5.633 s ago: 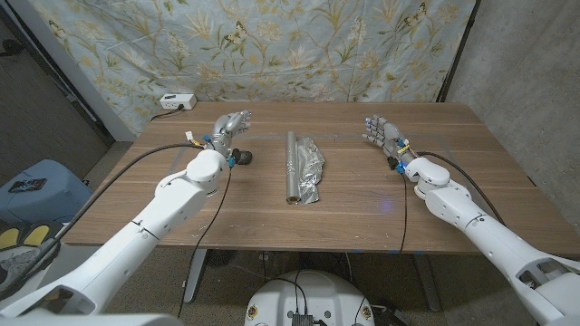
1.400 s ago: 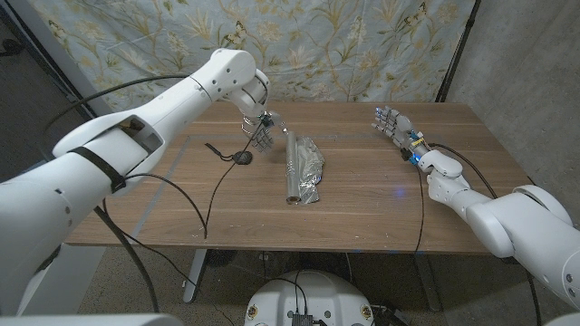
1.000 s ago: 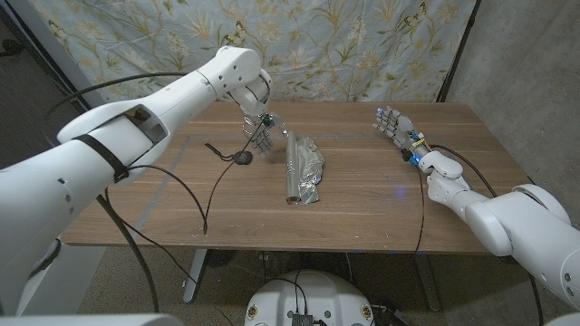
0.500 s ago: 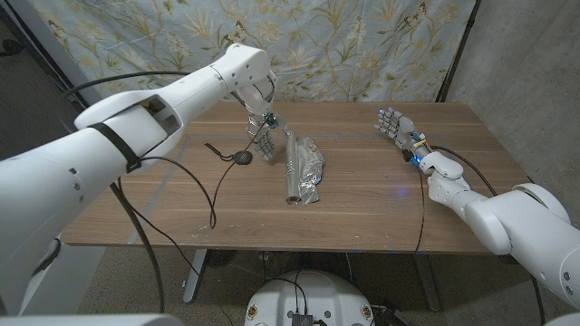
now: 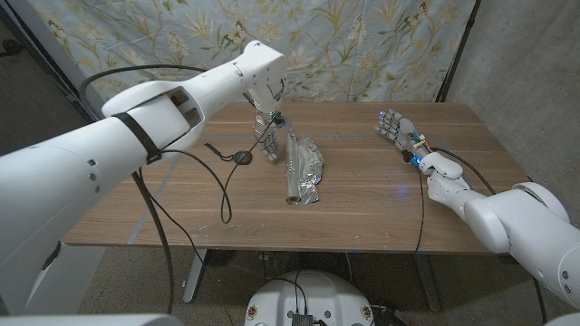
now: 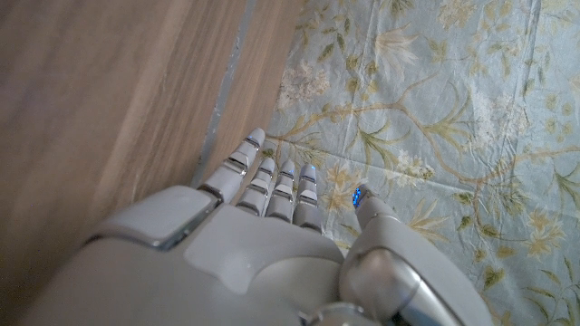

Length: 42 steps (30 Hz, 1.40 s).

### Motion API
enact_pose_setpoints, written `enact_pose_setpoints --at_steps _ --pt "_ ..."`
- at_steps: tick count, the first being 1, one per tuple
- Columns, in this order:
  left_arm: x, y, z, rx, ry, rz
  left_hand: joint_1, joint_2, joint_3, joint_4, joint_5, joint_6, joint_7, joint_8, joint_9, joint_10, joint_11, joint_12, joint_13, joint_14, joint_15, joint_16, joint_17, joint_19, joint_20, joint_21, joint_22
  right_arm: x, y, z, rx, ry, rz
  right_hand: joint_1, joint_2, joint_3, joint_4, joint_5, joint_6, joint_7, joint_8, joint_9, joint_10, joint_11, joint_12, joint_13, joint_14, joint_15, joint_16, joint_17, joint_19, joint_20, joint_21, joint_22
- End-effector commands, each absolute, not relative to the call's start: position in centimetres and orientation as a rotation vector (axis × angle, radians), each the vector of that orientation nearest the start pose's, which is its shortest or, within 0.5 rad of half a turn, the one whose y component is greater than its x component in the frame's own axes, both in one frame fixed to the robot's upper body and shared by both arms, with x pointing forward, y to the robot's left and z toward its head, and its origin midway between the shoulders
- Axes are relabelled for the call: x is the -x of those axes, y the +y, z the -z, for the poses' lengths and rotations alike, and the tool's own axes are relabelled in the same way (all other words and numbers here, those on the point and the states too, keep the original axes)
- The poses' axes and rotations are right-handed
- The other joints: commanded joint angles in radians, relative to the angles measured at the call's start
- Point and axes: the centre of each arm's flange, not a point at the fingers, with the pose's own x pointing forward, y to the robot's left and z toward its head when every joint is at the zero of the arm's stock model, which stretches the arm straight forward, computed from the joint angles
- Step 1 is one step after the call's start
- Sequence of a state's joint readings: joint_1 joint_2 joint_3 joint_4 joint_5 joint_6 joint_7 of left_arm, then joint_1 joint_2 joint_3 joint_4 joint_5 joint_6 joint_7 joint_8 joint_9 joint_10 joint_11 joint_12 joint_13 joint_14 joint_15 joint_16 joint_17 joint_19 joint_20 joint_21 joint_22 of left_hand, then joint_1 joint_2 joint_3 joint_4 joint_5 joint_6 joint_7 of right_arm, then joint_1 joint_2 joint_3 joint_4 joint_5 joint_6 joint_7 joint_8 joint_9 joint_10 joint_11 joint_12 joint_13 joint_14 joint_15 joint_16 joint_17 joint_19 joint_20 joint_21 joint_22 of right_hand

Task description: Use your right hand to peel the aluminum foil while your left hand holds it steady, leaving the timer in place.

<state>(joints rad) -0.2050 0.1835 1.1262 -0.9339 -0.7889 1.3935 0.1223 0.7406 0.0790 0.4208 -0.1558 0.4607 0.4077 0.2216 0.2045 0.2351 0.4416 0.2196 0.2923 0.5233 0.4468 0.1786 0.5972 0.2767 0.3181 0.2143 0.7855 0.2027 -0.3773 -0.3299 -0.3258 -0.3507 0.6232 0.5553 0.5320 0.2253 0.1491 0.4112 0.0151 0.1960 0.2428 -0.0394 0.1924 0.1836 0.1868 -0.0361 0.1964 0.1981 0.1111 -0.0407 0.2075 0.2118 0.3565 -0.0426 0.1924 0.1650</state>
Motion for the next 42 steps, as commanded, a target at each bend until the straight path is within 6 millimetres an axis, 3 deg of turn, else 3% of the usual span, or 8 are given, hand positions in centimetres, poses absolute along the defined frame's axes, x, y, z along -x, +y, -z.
enact_pose_setpoints --at_steps 1,7,15,22,42 --pt "-66.7 11.1 -11.7 -0.764 0.659 0.049 0.015 0.000 0.004 0.002 0.003 0.005 -0.001 0.002 0.006 0.000 -0.003 0.007 0.011 0.003 -0.003 0.001 0.008 0.006 -0.001 0.010 0.001 -72.0 -36.3 1.9 -0.021 -0.528 -0.247 0.010 -0.002 0.001 -0.007 -0.001 0.007 -0.004 0.005 0.004 0.000 -0.006 0.001 0.003 -0.001 -0.011 0.007 0.002 -0.003 -0.029 0.000 0.005" --pt "-67.1 11.0 -11.7 -0.783 0.675 0.044 0.029 0.003 0.006 0.001 0.009 0.007 -0.001 0.004 0.010 0.004 -0.003 0.017 0.026 0.011 -0.005 0.005 0.016 0.002 -0.001 0.017 0.002 -72.2 -36.3 2.1 -0.031 -0.513 -0.235 0.009 -0.002 0.000 -0.007 -0.002 0.008 -0.004 0.006 0.004 0.001 -0.005 0.002 0.003 -0.001 -0.011 0.007 0.002 -0.003 -0.028 0.000 0.005" --pt "-67.5 10.3 -11.7 -0.811 0.667 0.053 0.114 0.001 0.025 -0.003 0.039 0.095 -0.001 0.007 0.087 0.036 -0.006 0.176 0.132 0.085 -0.017 0.053 0.082 0.027 0.001 0.087 0.002 -72.3 -36.6 2.6 -0.050 -0.500 -0.222 0.009 -0.002 0.000 -0.008 -0.003 0.011 -0.005 0.006 0.004 0.000 -0.006 0.002 0.003 0.000 -0.011 0.008 0.003 -0.003 -0.027 0.000 0.005" --pt "-68.0 9.7 -11.6 -0.845 0.650 0.076 0.154 0.000 0.042 -0.005 0.044 0.142 -0.001 0.011 0.120 0.074 -0.013 0.229 0.151 0.126 -0.042 0.078 0.099 0.048 0.000 0.121 0.001 -72.2 -36.9 3.2 -0.066 -0.493 -0.214 0.009 -0.001 0.001 -0.009 -0.003 0.011 -0.005 0.006 0.004 -0.001 -0.007 0.001 0.003 0.001 -0.010 0.008 0.003 -0.003 -0.025 0.000 0.005" --pt "-69.8 9.7 -9.8 -0.951 0.588 0.106 0.171 -0.017 0.054 -0.004 0.057 0.143 -0.001 0.004 0.129 0.071 -0.013 0.232 0.152 0.132 -0.050 0.077 0.098 0.051 0.000 0.143 -0.002 -72.2 -37.2 5.0 -0.105 -0.458 -0.209 0.007 0.000 0.003 -0.009 -0.003 0.013 -0.007 0.006 0.005 -0.002 -0.009 0.001 0.003 0.008 -0.012 0.011 0.004 0.001 -0.020 0.002 0.006"
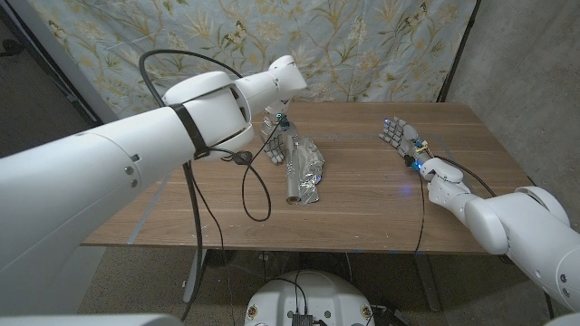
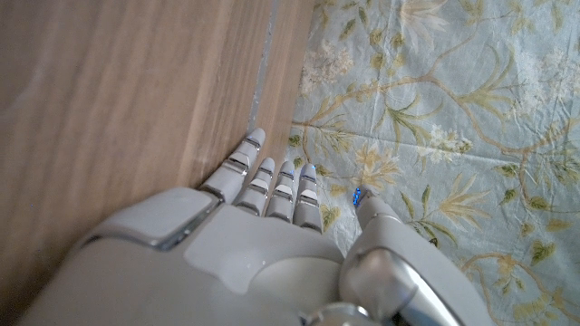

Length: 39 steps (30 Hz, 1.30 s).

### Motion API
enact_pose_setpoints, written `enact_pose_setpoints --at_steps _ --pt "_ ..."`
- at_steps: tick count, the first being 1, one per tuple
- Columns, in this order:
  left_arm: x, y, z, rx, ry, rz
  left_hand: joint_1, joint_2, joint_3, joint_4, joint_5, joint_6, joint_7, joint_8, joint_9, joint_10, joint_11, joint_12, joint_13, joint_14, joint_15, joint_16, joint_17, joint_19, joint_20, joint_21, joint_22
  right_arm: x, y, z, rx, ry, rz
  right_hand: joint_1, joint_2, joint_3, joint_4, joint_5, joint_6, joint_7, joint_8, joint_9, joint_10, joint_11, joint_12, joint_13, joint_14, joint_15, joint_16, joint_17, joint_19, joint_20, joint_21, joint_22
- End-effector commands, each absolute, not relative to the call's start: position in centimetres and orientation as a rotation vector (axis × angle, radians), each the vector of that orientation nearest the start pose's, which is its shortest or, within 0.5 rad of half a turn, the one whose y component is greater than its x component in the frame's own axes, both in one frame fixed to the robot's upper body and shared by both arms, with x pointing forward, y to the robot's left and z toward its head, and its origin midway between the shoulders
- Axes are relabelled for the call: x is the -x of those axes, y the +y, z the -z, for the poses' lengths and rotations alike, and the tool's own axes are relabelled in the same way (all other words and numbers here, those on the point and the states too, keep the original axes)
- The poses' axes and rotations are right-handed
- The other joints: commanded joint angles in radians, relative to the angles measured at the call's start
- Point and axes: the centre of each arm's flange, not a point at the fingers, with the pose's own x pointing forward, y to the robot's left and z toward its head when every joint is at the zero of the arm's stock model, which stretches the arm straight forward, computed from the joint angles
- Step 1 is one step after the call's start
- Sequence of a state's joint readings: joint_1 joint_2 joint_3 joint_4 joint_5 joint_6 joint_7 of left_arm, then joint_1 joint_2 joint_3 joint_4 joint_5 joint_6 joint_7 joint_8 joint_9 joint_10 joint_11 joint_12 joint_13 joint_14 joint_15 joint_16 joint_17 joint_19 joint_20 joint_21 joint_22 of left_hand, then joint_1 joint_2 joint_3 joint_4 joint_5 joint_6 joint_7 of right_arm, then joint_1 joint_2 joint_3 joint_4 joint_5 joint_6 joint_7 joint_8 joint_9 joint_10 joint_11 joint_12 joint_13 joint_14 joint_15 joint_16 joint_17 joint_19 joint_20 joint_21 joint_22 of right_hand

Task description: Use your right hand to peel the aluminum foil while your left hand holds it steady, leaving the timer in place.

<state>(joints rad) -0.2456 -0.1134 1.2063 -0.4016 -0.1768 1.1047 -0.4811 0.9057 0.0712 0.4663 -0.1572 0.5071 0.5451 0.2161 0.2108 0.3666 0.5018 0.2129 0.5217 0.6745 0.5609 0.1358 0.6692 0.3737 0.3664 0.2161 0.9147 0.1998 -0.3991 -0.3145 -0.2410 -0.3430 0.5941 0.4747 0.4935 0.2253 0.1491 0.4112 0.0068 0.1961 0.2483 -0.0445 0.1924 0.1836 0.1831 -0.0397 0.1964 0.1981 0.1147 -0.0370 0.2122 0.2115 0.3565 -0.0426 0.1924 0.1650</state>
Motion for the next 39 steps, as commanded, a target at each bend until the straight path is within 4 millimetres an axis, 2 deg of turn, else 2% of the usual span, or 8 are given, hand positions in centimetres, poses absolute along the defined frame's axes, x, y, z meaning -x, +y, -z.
enact_pose_setpoints --at_steps 1,5,8,12,20,26,30,39 --pt "-69.9 9.6 -9.7 -0.956 0.586 0.106 0.007 -0.010 0.009 -0.003 0.010 0.007 0.004 -0.003 -0.002 0.011 -0.007 0.003 0.001 0.018 -0.008 0.005 0.001 0.003 -0.002 0.014 0.001 -72.2 -37.3 5.1 -0.107 -0.460 -0.208 0.007 0.000 0.003 -0.001 -0.004 0.008 -0.002 0.006 0.005 0.002 -0.004 0.001 0.003 0.005 -0.016 0.006 0.004 0.001 -0.019 0.002 0.006" --pt "-69.9 9.5 -9.2 -0.958 0.586 0.092 0.009 -0.008 0.011 -0.001 0.008 0.020 0.004 0.001 0.000 0.024 -0.014 0.008 0.000 0.028 -0.019 0.009 0.001 0.008 -0.003 0.019 0.001 -72.1 -37.5 5.4 -0.110 -0.459 -0.208 0.007 -0.001 0.003 -0.001 -0.004 0.008 -0.002 0.006 0.005 0.002 -0.005 0.002 0.003 0.005 -0.015 0.006 0.004 0.001 -0.017 0.002 0.006" --pt "-70.0 9.4 -9.0 -0.971 0.584 0.097 0.030 -0.002 0.022 -0.010 0.008 0.055 0.003 0.011 0.004 0.060 -0.037 0.021 -0.007 0.070 -0.050 0.026 0.002 0.047 -0.008 0.038 0.001 -72.0 -37.6 5.6 -0.111 -0.457 -0.209 0.007 -0.001 0.004 -0.001 -0.004 0.009 -0.003 0.006 0.005 0.002 -0.006 0.002 0.003 0.005 -0.015 0.006 0.004 0.001 -0.016 0.002 0.006" --pt "-70.1 9.4 -8.9 -0.979 0.580 0.097 0.043 0.000 0.028 -0.013 0.008 0.068 0.002 0.014 0.007 0.075 -0.053 0.026 -0.010 0.084 -0.059 0.030 0.001 0.059 -0.010 0.045 0.000 -72.0 -37.7 5.8 -0.116 -0.455 -0.206 0.007 -0.001 0.004 -0.001 -0.004 0.008 -0.002 0.006 0.005 0.002 -0.007 0.002 0.003 0.005 -0.016 0.006 0.004 0.001 -0.016 0.002 0.006" --pt "-70.2 9.6 -8.6 -0.975 0.583 0.096 0.074 0.003 0.044 -0.017 0.008 0.107 0.000 0.027 0.018 0.115 -0.071 0.046 -0.010 0.119 -0.086 0.040 0.002 0.077 -0.028 0.059 -0.001 -72.0 -37.7 6.3 -0.120 -0.441 -0.210 0.007 -0.001 0.005 -0.002 -0.004 0.008 -0.004 0.005 0.005 0.002 -0.008 0.002 0.003 0.006 -0.015 0.006 0.004 0.002 -0.015 0.002 0.006" --pt "-70.2 9.9 -8.4 -0.972 0.592 0.090 0.094 0.005 0.053 -0.016 0.008 0.154 -0.008 0.047 0.030 0.148 -0.098 0.062 -0.007 0.149 -0.110 0.047 0.003 0.094 -0.048 0.071 -0.002 -71.9 -37.5 6.5 -0.117 -0.448 -0.220 0.006 -0.001 0.005 -0.002 -0.004 0.008 -0.004 0.005 0.005 0.003 -0.008 0.002 0.003 0.007 -0.014 0.007 0.004 0.002 -0.014 0.002 0.006" --pt "-70.1 10.1 -8.3 -0.958 0.604 0.088 0.109 0.007 0.059 -0.018 0.008 0.163 -0.014 0.053 0.038 0.157 -0.105 0.068 -0.002 0.161 -0.117 0.049 0.005 0.117 -0.069 0.085 -0.002 -71.9 -37.6 6.6 -0.114 -0.445 -0.224 0.005 -0.001 0.004 -0.002 -0.005 0.008 -0.004 0.005 0.005 0.003 -0.009 0.002 0.003 0.008 -0.013 0.007 0.004 0.002 -0.013 0.002 0.006" --pt "-69.8 10.5 -8.1 -0.942 0.633 0.076 0.122 0.004 0.061 -0.016 0.005 0.178 -0.026 0.064 0.049 0.164 -0.119 0.075 0.004 0.173 -0.130 0.051 0.010 0.122 -0.078 0.093 -0.003 -71.9 -37.5 6.5 -0.117 -0.446 -0.229 0.003 -0.001 0.005 -0.001 -0.005 0.009 -0.002 0.005 0.005 0.003 -0.009 0.002 0.003 0.009 -0.012 0.007 0.005 0.003 -0.012 0.003 0.006"
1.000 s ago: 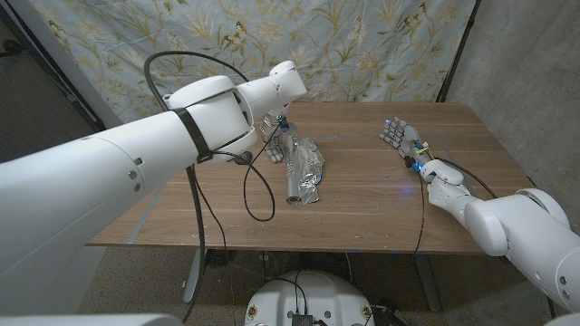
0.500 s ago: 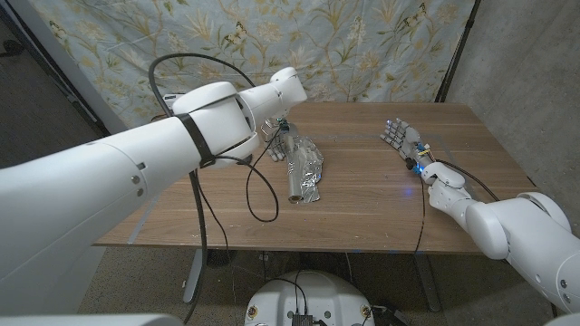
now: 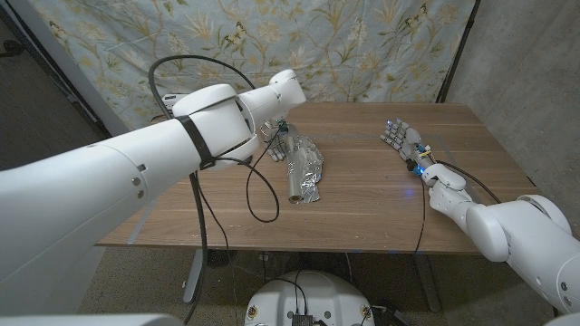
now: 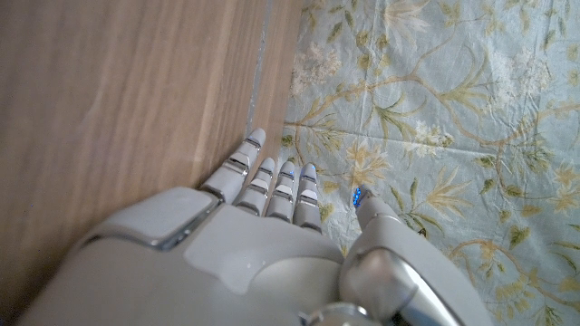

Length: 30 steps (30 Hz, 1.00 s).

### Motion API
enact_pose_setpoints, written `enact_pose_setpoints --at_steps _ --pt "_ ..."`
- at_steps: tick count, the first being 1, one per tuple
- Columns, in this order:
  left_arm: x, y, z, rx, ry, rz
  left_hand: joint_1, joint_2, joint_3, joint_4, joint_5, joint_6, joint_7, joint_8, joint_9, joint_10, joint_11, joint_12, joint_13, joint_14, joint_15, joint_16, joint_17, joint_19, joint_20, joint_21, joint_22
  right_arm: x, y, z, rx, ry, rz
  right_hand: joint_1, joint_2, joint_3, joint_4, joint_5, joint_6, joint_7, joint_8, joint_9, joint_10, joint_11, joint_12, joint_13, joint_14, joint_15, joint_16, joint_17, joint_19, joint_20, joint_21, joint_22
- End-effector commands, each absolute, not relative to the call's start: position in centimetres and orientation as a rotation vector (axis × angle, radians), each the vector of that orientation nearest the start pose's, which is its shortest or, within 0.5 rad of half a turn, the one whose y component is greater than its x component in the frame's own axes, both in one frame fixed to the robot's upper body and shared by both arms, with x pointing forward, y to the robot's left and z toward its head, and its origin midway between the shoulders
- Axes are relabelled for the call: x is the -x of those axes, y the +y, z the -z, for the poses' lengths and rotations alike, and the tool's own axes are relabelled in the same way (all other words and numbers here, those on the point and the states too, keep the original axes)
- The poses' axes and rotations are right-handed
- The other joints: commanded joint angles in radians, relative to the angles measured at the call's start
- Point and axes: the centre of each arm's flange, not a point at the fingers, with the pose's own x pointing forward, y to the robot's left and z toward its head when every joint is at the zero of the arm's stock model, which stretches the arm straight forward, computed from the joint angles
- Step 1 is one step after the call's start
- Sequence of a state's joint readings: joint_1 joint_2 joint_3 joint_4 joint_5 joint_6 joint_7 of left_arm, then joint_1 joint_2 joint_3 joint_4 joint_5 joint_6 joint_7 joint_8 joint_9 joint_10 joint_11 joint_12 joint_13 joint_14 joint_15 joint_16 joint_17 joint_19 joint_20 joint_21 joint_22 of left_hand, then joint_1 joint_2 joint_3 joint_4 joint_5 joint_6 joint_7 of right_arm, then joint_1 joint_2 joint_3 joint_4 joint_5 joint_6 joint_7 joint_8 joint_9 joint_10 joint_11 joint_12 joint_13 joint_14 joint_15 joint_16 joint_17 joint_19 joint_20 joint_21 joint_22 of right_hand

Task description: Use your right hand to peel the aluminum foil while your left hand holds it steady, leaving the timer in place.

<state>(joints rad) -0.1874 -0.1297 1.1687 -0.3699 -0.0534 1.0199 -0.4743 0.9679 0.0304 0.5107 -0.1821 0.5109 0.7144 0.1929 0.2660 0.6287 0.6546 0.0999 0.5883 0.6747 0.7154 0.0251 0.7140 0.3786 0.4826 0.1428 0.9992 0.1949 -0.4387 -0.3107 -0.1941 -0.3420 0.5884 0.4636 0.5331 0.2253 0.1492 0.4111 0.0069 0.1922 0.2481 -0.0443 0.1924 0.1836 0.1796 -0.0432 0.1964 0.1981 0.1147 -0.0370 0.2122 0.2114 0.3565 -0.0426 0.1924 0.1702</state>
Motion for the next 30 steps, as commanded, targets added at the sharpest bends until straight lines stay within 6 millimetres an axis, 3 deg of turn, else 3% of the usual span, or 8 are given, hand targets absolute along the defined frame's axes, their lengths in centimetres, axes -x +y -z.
enact_pose_setpoints --at_steps 1,7,17,19,23,30 --pt "-69.80 10.55 -8.15 -0.938 0.635 0.074 0.060 0.044 0.017 0.009 0.002 0.010 -0.002 0.009 -0.212 0.011 -0.005 0.008 0.005 0.018 -0.020 0.007 0.006 0.006 -0.006 0.009 0.002 -71.89 -37.48 6.50 -0.115 -0.444 -0.231 0.003 -0.001 0.005 -0.001 -0.001 0.009 -0.002 0.005 0.005 0.007 -0.005 0.002 0.003 0.009 -0.012 0.007 0.005 0.003 -0.012 0.003 0.001" --pt "-69.73 10.70 -8.16 -0.925 0.642 0.076 0.062 0.040 0.016 0.011 0.000 0.006 -0.004 0.010 -0.207 0.008 -0.006 0.008 0.007 0.014 -0.018 0.002 0.007 0.004 -0.007 0.011 0.002 -72.12 -37.18 6.13 -0.112 -0.436 -0.235 0.002 0.000 0.006 -0.001 -0.001 0.010 -0.003 0.005 0.005 0.006 -0.005 0.002 0.003 0.009 -0.012 0.007 0.005 0.004 -0.012 0.003 0.001" --pt "-69.87 10.45 -7.44 -0.927 0.644 0.088 0.045 0.029 0.010 0.022 -0.004 -0.032 0.011 -0.005 -0.195 -0.023 0.016 -0.017 -0.011 -0.010 0.000 -0.023 0.003 -0.019 0.004 0.011 0.000 -72.14 -37.01 6.18 -0.108 -0.435 -0.239 0.002 -0.001 0.007 -0.001 -0.001 0.010 -0.002 0.005 0.005 0.006 -0.006 0.002 0.003 0.009 -0.012 0.007 0.005 0.004 -0.011 0.003 0.002" --pt "-69.90 10.36 -7.66 -0.931 0.631 0.072 0.050 0.032 0.013 0.020 -0.006 0.019 -0.005 0.016 -0.187 0.021 -0.007 -0.003 -0.016 0.019 -0.019 -0.017 0.004 0.000 -0.007 0.023 -0.001 -72.07 -37.00 6.38 -0.107 -0.435 -0.242 0.002 -0.001 0.007 -0.001 -0.001 0.010 -0.002 0.005 0.005 0.005 -0.006 0.002 0.003 0.010 -0.012 0.007 0.005 0.004 -0.010 0.003 0.002" --pt "-69.89 10.36 -7.90 -0.937 0.623 0.053 0.072 0.040 0.022 0.011 -0.006 0.053 -0.020 0.034 -0.178 0.052 -0.026 0.012 -0.009 0.052 -0.041 -0.006 0.010 0.016 -0.020 0.035 -0.001 -71.99 -36.86 6.58 -0.103 -0.438 -0.249 0.001 -0.001 0.007 -0.002 -0.001 0.010 -0.003 0.005 0.005 0.004 -0.008 0.002 0.003 0.010 -0.012 0.007 0.005 0.004 -0.011 0.003 0.002" --pt "-69.82 10.65 -7.95 -0.921 0.628 0.039 0.094 0.041 0.026 0.008 -0.008 0.086 -0.033 0.054 -0.165 0.076 -0.038 0.026 0.000 0.078 -0.057 0.003 0.020 0.028 -0.034 0.047 -0.001 -72.09 -36.75 6.54 -0.102 -0.431 -0.251 0.001 -0.001 0.008 -0.002 -0.001 0.010 -0.003 0.005 0.005 0.005 -0.006 0.002 0.003 0.010 -0.012 0.007 0.005 0.005 -0.010 0.003 0.002"
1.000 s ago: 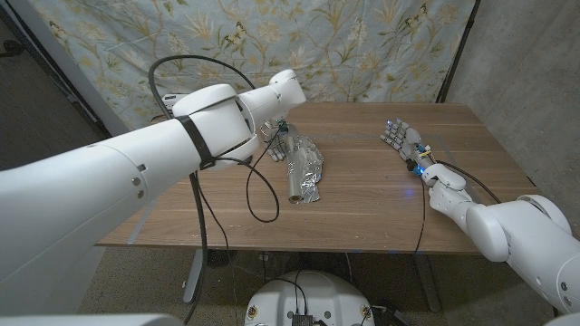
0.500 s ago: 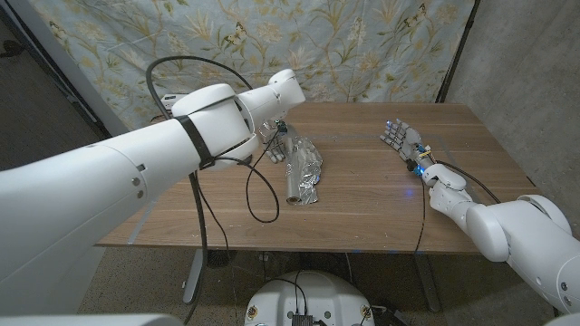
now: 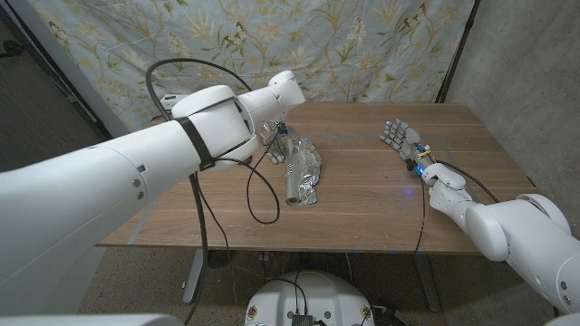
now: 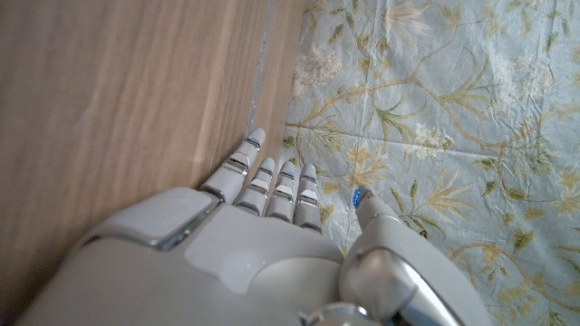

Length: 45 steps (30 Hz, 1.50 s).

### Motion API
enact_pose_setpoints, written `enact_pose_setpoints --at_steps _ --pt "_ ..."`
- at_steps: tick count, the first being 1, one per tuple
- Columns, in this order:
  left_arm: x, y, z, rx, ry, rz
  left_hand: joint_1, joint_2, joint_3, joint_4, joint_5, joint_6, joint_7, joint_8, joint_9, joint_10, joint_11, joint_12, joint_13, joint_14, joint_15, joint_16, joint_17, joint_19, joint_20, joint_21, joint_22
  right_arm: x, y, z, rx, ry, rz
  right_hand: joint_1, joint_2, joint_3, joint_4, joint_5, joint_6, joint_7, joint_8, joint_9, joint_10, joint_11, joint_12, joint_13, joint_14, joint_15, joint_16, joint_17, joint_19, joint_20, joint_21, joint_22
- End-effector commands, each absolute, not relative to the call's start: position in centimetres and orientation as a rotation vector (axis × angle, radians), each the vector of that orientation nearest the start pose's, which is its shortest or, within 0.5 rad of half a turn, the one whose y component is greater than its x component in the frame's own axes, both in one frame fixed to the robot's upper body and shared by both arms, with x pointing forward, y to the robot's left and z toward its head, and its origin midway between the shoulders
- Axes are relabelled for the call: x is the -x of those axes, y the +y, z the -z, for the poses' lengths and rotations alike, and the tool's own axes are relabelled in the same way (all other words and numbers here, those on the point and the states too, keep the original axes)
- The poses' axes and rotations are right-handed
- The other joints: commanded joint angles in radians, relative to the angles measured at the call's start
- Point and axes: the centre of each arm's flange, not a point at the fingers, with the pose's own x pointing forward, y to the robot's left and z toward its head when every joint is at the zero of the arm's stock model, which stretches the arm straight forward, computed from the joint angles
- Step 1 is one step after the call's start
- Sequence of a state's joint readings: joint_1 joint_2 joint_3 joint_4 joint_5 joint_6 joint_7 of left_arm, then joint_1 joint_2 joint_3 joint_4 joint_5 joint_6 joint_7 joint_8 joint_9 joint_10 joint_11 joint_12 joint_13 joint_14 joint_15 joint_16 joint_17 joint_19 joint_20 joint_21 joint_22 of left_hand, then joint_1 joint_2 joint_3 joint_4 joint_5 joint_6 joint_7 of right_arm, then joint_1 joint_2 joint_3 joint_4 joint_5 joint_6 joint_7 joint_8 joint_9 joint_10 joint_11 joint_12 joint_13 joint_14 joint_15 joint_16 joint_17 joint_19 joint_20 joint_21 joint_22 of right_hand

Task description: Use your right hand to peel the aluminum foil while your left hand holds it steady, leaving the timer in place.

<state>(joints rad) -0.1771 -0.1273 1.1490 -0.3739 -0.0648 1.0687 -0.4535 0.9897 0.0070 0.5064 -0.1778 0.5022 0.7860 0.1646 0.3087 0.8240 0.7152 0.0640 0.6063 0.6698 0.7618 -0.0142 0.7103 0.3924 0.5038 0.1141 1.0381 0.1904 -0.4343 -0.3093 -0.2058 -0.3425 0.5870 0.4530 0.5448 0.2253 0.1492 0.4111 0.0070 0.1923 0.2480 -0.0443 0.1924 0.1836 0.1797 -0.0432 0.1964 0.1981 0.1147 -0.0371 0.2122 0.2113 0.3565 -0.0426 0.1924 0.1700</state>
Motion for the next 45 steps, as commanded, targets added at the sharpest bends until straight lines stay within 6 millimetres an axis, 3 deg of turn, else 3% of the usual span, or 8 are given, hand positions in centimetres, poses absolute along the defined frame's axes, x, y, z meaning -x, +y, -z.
enact_pose_setpoints --at_steps 1,10,20,28,45 --pt "-69.8 10.7 -7.9 -0.918 0.630 0.036 0.073 0.064 0.030 0.003 0.000 0.015 -0.005 0.013 -0.359 0.016 -0.003 0.008 0.006 0.033 -0.019 0.007 0.007 0.009 -0.006 0.010 0.003 -72.1 -36.7 6.5 -0.100 -0.429 -0.251 0.001 -0.001 0.008 -0.002 -0.001 0.010 -0.003 0.005 0.005 0.005 -0.006 0.002 0.003 0.010 -0.012 0.007 0.005 0.005 -0.010 0.003 0.002" --pt "-69.5 11.7 -8.2 -0.879 0.649 -0.007 0.092 0.063 0.032 0.004 -0.002 0.053 -0.023 0.042 -0.341 0.053 -0.028 0.025 0.015 0.068 -0.041 0.015 0.019 0.027 -0.020 0.027 0.003 -72.0 -36.6 6.5 -0.097 -0.432 -0.263 0.001 0.000 0.008 -0.003 -0.001 0.010 -0.003 0.005 0.005 0.005 -0.007 0.002 0.003 0.010 -0.013 0.007 0.006 0.005 -0.010 0.003 0.002" --pt "-68.2 12.5 -11.2 -0.864 0.595 -0.018 0.099 0.062 0.034 0.006 -0.003 0.059 -0.029 0.053 -0.330 0.059 -0.029 0.030 0.023 0.076 -0.047 0.012 0.024 0.028 -0.024 0.034 0.002 -72.2 -36.2 6.0 -0.083 -0.430 -0.279 0.000 0.000 0.009 -0.003 -0.001 0.010 -0.002 0.005 0.005 0.005 -0.006 0.002 0.003 0.010 -0.013 0.007 0.006 0.005 -0.010 0.003 0.002" --pt "-68.0 13.3 -12.0 -0.833 0.576 -0.013 0.102 0.060 0.033 0.008 -0.003 0.061 -0.030 0.062 -0.322 0.062 -0.028 0.032 0.029 0.083 -0.049 0.011 0.029 0.028 -0.025 0.039 0.002 -72.1 -35.9 5.9 -0.068 -0.433 -0.291 0.000 0.000 0.009 -0.003 -0.001 0.010 -0.002 0.005 0.005 0.005 -0.006 0.002 0.003 0.010 -0.014 0.007 0.006 0.005 -0.010 0.003 0.002" --pt "-67.7 12.5 -12.7 -0.815 0.530 0.050 0.105 0.058 0.031 0.011 -0.005 0.068 -0.036 0.070 -0.320 0.070 -0.033 0.033 0.034 0.093 -0.053 0.007 0.039 0.030 -0.030 0.048 0.001 -71.9 -35.4 5.9 -0.044 -0.456 -0.315 -0.001 0.001 0.010 -0.004 -0.001 0.009 -0.003 0.004 0.006 0.005 -0.006 0.002 0.003 0.010 -0.013 0.007 0.007 0.005 -0.010 0.003 0.002"
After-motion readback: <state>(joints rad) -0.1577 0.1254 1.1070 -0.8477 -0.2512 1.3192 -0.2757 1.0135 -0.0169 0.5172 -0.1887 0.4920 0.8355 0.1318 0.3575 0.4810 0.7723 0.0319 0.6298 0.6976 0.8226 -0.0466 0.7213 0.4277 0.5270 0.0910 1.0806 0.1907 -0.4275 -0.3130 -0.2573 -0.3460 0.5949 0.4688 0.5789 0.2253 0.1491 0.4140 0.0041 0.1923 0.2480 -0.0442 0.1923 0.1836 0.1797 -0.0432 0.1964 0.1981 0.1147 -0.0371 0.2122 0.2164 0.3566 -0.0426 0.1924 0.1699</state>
